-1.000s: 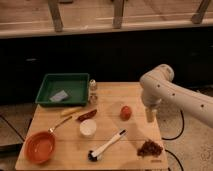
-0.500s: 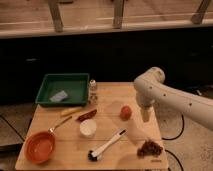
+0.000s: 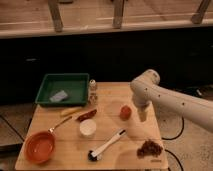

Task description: Place apple in paper cup

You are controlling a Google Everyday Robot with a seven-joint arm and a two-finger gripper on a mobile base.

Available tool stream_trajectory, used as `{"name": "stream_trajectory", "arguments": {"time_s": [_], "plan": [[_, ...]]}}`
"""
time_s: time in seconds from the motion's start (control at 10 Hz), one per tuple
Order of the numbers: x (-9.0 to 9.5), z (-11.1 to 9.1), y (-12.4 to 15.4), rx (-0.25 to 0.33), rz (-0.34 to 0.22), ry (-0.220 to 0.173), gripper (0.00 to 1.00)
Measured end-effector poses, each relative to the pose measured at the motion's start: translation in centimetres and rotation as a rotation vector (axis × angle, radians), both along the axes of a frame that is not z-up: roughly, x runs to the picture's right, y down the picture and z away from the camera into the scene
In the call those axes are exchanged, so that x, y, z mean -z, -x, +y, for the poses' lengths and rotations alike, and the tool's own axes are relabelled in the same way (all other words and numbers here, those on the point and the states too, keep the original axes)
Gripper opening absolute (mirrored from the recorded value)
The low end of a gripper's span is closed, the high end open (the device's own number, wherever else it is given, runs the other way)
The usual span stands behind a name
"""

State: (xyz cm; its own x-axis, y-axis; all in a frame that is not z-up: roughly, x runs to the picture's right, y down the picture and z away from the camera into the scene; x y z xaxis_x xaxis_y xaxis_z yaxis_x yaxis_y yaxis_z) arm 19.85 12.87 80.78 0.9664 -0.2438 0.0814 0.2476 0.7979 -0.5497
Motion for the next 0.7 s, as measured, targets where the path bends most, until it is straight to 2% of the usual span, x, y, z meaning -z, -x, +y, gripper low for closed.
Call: {"name": "stream_trajectory", "arguments": {"time_s": [0.7], "plan": [[-2.4,0.3,1.3,0.084,-0.088,0.006,0.80]]}}
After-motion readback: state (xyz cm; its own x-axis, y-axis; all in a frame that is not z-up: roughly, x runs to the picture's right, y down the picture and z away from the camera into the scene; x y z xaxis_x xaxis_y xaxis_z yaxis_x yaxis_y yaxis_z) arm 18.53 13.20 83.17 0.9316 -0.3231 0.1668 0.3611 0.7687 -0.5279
